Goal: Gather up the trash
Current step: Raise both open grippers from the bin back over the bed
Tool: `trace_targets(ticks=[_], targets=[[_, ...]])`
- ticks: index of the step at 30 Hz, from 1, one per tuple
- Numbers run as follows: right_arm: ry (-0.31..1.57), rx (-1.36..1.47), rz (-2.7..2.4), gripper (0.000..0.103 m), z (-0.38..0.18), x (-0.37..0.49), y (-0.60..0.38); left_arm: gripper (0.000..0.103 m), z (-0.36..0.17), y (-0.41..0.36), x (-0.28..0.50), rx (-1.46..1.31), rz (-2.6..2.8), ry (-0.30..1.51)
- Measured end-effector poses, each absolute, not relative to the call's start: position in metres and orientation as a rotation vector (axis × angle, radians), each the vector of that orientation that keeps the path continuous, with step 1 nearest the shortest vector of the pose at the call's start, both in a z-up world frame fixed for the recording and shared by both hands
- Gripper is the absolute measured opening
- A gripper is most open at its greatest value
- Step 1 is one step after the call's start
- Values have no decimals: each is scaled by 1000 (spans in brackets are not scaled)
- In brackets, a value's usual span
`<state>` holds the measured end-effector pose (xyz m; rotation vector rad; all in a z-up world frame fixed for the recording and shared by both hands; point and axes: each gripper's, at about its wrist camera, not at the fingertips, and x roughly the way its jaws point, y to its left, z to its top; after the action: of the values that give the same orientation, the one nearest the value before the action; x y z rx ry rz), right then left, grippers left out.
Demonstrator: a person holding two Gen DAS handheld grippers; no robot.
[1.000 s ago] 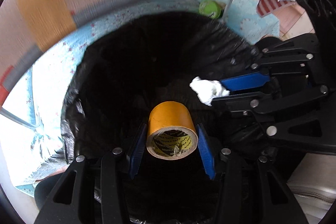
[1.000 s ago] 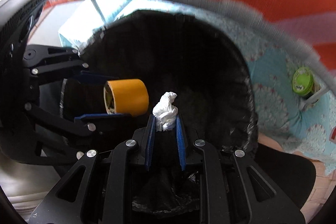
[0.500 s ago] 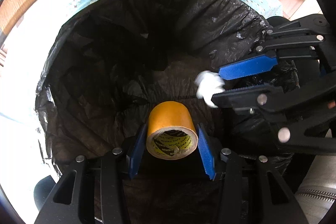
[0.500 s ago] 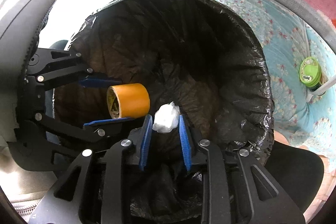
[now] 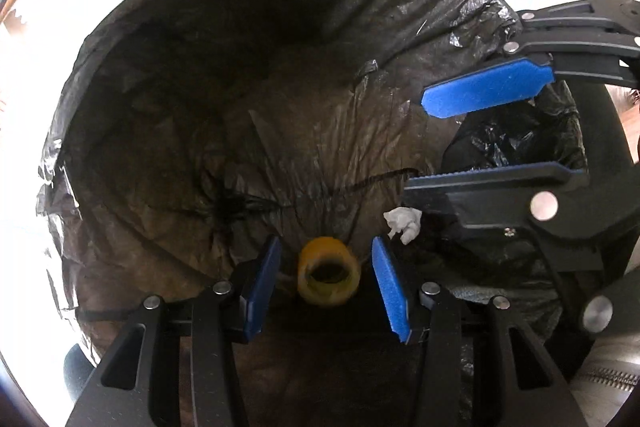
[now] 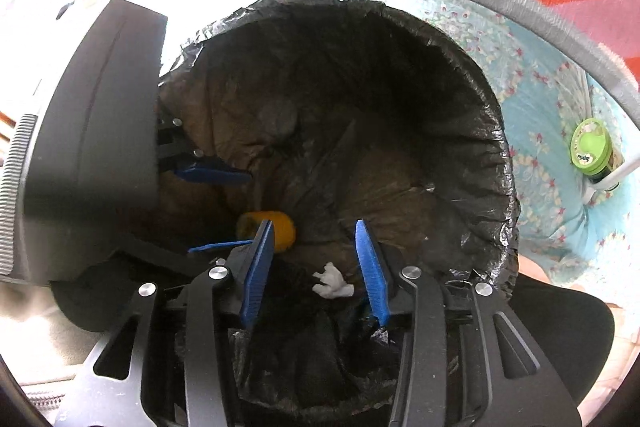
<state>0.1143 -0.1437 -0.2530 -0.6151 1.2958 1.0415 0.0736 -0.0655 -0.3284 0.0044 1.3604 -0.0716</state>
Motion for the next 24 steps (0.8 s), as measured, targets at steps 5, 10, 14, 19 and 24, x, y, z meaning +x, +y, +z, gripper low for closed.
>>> trace_targets(ticks=[5, 10, 14, 19, 24], targets=[[1284, -608, 1036, 45, -245, 116, -145, 48, -319, -61, 75, -39, -59, 1322], [1254, -592, 1050, 45, -232, 117, -147, 50, -298, -56, 75, -73, -49, 1267], [1206, -576, 1063, 45, -214, 115, -151, 54, -271, -48, 69, -100, -39, 1204], [1131, -546, 1066, 45, -185, 113, -158, 54, -232, -41, 58, -111, -24, 1124], [1051, -513, 1060, 45, -152, 117, -165, 54, -194, -32, 50, -104, 5, 1036]])
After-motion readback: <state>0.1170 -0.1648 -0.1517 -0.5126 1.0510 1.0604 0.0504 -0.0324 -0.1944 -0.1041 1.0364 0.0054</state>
